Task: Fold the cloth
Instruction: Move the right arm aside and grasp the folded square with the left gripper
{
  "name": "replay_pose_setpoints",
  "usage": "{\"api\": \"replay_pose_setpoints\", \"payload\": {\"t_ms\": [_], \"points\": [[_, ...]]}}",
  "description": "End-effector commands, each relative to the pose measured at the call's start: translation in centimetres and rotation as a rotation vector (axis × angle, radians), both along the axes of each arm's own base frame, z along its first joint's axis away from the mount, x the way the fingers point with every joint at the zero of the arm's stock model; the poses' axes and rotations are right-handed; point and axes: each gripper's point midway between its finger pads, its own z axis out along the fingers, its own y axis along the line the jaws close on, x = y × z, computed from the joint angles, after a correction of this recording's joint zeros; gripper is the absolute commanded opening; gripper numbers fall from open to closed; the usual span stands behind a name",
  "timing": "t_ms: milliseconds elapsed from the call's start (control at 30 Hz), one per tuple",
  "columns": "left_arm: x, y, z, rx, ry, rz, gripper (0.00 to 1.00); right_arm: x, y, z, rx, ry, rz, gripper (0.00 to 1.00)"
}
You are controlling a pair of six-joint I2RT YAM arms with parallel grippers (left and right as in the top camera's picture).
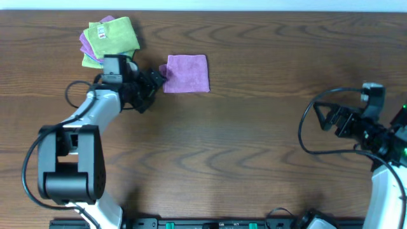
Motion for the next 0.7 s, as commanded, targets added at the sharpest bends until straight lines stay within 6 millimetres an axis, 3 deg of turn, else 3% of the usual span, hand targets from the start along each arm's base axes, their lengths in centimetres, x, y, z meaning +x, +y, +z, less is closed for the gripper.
{"api": "replay_pose_setpoints", "payload": {"t_ms": [0,333,400,533,667], "points": [[-0.1,-1.4,-1.7,-0.027,0.053,0.023,0.95,-0.4,0.6,0.2,0.062,0.001,0.001,0.99],[1.3,-3.0,-4.7,-0.056,0.056,0.050,0.95,-0.4,0.5,0.1,0.059,0.006,-0.005,0.99],[1.5,-2.9,-5.4,-0.047,0.065,0.068,1.00,-0.4,0.5,0.1,0.059,0.006,-0.005,0.99],[1.5,-2.5,-6.4,-0.005,0.070,0.088,0.85,-0.4,0.5,0.1,0.059,0.006,-0.005,0.99],[1.7,-2.3,-6.8,0.042,0.062,0.107,0.50,-0.4,0.5,0.1,0.059,0.006,-0.005,0.99]]}}
